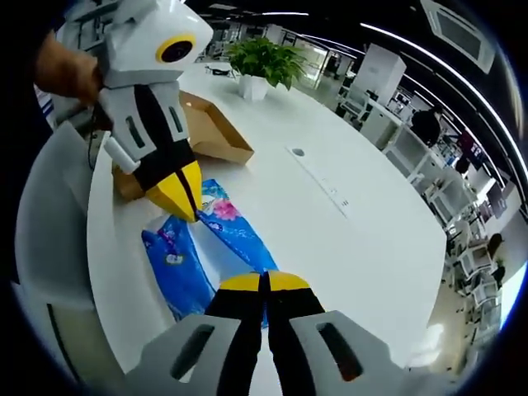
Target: Operate the shoe box by opening the lid, removing the specified soft item, and placing it in the target area until the item is outside and the box remains undamaged.
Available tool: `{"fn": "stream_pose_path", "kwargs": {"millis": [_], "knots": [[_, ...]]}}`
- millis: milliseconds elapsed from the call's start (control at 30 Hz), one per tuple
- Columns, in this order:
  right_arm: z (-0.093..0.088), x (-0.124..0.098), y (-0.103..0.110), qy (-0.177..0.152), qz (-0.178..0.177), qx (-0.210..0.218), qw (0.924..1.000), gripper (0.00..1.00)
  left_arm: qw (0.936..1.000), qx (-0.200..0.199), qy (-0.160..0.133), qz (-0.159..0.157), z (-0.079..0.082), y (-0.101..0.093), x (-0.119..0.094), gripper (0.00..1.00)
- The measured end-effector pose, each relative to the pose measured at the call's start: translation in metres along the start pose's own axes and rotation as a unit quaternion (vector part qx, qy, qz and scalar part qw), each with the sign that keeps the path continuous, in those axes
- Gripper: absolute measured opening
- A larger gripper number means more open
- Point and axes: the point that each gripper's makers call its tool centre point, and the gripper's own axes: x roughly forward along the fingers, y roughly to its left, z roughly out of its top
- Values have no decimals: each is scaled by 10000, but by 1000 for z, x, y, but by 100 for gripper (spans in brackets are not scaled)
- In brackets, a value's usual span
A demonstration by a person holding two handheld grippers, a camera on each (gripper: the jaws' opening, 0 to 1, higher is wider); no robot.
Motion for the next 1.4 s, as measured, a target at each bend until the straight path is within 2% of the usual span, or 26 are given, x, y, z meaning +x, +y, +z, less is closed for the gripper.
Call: {"fn": "stream_pose_path", "kwargs": {"millis": [333, 833, 1400], "knots": [[-30, 6, -14, 86, 26, 60, 9999, 0, 9998, 29, 116, -174, 1, -6, 30, 0], [-62, 17, -32, 211, -34, 48, 9998, 0, 9989, 94, 282, -358, 2, -9, 69, 0], [-95, 42, -39, 352, -84, 6, 9993, 0, 9976, 159, 509, -436, -12, -1, 108, 0]]}}
